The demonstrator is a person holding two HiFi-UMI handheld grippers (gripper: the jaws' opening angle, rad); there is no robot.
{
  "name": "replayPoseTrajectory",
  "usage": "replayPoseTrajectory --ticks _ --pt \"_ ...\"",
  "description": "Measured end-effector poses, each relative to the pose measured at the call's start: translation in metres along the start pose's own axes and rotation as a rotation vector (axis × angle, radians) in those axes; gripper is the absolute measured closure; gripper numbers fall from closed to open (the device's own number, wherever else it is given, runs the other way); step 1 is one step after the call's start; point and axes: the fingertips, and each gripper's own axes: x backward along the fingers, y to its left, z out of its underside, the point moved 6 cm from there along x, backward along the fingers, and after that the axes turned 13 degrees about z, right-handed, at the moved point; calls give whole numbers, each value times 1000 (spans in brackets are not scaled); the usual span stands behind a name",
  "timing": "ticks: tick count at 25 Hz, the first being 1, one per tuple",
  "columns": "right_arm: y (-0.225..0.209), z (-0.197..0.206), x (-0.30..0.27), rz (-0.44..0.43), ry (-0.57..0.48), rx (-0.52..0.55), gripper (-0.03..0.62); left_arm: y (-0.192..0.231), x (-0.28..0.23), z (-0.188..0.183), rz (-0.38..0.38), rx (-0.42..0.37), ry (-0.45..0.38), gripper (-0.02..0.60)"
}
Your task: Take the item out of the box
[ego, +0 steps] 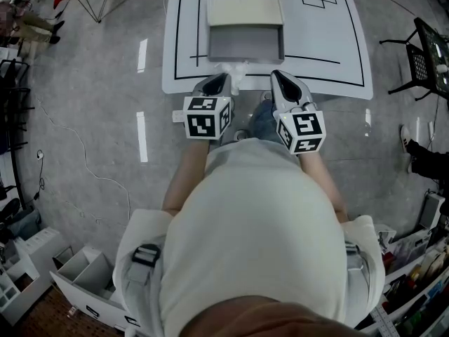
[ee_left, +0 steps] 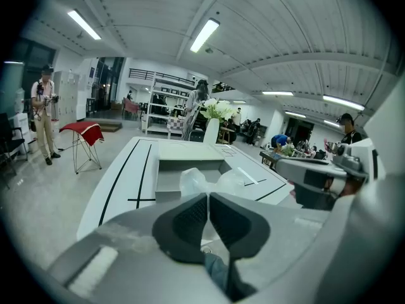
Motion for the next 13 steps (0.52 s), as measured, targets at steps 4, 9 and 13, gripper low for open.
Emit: replayPoseTrajectory --ticks 4,9,13 --pt "2 1 0 -2 4 3 595 1 1 0 -2 1 -5 568" --pt "2 1 0 0 2 5 594 2 1 -1 -2 4 -9 568" --pt "2 1 -1 0 2 5 595 3 2 -2 -6 5 -13 568"
